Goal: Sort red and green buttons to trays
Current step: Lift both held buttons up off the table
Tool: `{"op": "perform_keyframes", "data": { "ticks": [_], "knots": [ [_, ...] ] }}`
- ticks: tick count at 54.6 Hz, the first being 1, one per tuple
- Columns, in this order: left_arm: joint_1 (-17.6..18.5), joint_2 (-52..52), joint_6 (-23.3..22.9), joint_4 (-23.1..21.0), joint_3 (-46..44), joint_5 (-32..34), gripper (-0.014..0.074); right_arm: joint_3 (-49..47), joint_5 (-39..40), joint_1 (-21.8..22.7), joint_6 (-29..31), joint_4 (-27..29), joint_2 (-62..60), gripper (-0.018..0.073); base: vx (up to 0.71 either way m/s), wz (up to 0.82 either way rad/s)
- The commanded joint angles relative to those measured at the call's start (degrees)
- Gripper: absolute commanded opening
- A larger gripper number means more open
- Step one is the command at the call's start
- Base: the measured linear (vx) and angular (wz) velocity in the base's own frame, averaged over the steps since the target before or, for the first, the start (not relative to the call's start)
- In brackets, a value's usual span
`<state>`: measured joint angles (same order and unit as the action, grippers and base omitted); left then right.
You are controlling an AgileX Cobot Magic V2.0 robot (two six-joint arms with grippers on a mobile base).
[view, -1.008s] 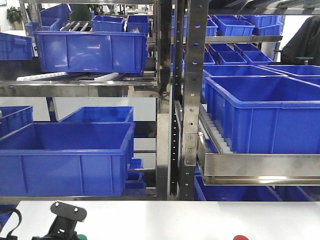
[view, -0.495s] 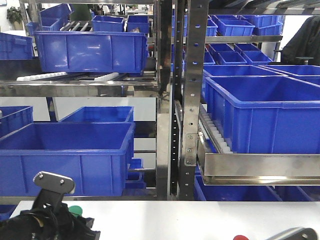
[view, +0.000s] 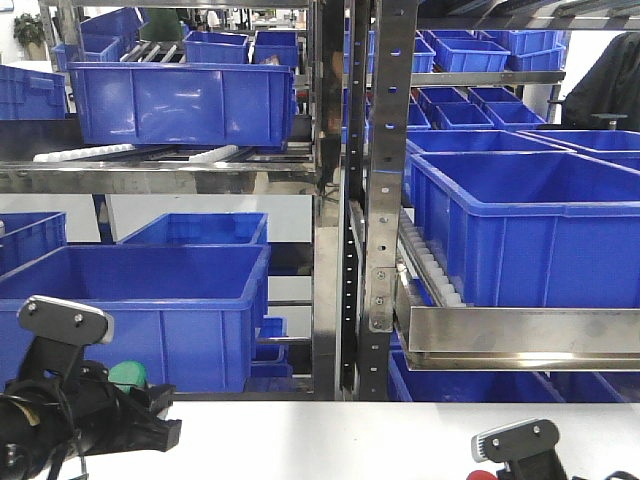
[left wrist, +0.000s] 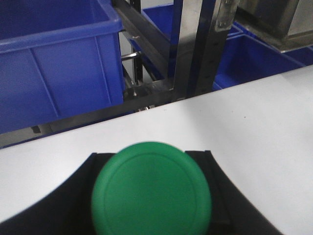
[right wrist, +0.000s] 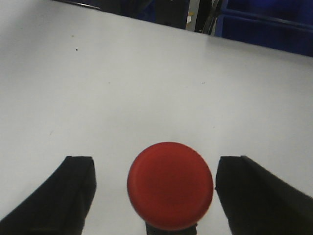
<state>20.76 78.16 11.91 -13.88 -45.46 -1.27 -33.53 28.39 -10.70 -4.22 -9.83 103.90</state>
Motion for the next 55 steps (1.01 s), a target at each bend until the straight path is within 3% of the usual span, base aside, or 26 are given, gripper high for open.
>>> {"op": "perform_keyframes", "data": {
  "ticks": [1,7,13,18,32,47,55],
  "knots": [
    [-0.09,-2.54,-0.26,0.01,-1.42,4.05,-0.0003,-1.50,4.09,0.05,0.43,-0.38,-0.14,0.0571,0.00,0.00],
    [-0.09,-2.54,-0.26,0.01,-1.42,4.05,-0.0003,-1.50,4.15,0.05,0.43,-0.30,1.45,0.0561,0.00,0.00],
    [-0.09,-2.55,-0.26,0.01,-1.42,4.00,-0.0003,-1.50,4.59,0.05,0.43,-0.30,2.16,0.0496,0.00,0.00],
    [-0.09,-2.55,-0.26,0.01,-1.42,4.00,-0.0003,-1.50,5.41,0.05,0.43,-0.30,2.21,0.0391,0.00,0.00],
    [-0.09,-2.55,-0.26,0.01,-1.42,3.94,-0.0003,-1.50,5.42,0.05,0.17,-0.30,2.01,-0.0015,0.00,0.00],
    [-0.09,-2.60,-0.26,0.01,-1.42,3.94,-0.0003,-1.50,3.63,-0.08,-0.09,-2.07,-4.66,-0.0013,0.00,0.00],
    [-0.09,-4.22,-0.21,0.34,-1.42,4.52,-0.0003,-1.50,-0.55,-0.08,-1.73,-6.73,-12.53,-0.0011,0.00,0.00]
  ]
}}
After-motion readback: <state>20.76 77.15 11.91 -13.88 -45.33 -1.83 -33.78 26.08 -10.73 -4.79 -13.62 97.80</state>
